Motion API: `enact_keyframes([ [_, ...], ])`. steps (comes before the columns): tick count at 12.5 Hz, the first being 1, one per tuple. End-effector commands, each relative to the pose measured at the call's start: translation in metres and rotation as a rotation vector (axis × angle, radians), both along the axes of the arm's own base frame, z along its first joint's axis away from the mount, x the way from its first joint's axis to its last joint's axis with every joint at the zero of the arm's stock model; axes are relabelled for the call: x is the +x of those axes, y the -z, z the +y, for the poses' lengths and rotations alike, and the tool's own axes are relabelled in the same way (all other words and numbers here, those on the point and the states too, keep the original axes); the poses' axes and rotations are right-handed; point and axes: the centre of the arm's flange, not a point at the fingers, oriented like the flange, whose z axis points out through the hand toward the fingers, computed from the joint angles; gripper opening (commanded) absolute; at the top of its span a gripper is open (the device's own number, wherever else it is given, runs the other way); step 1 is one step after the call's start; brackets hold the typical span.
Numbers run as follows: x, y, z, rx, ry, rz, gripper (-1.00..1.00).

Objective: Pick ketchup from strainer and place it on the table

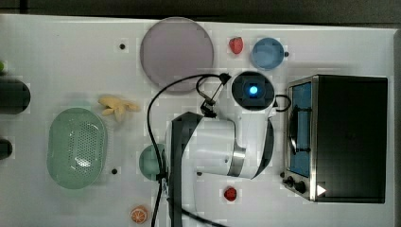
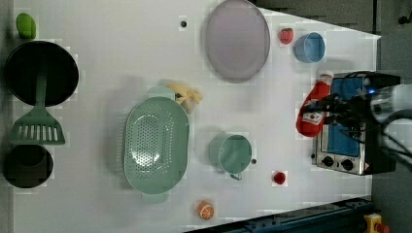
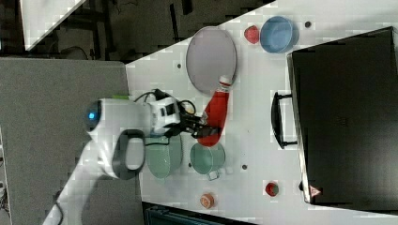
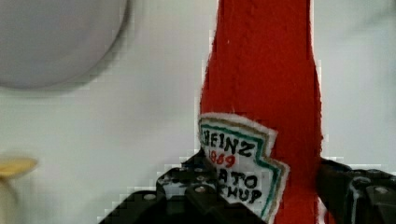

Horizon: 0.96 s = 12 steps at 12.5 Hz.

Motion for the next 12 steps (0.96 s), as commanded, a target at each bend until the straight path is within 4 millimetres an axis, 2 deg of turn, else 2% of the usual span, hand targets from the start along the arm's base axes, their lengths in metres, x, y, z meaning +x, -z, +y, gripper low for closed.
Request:
enact_keyframes([
  [1,-0.005,0.030,0.017,0.003,-0.071,-0.018,0.22],
  [4,-0.010,0.071,0.014,0.007,-0.064,-0.008,0.22],
  [5,-0.010,0.082,0.013,0.009,-0.062,-0.004,0.29],
  [7,-0.008,0.088,0.012,0.009,-0.059,-0.012,0.72],
  [8,-0.008,0.085,0.011,0.009,-0.058,-0.010,0.93],
  [9,-0.008,0.077,0.011,0.009,-0.058,-0.011,1.00],
  [12,0.007,0.024,0.012,-0.001,-0.056,-0.071,1.00],
])
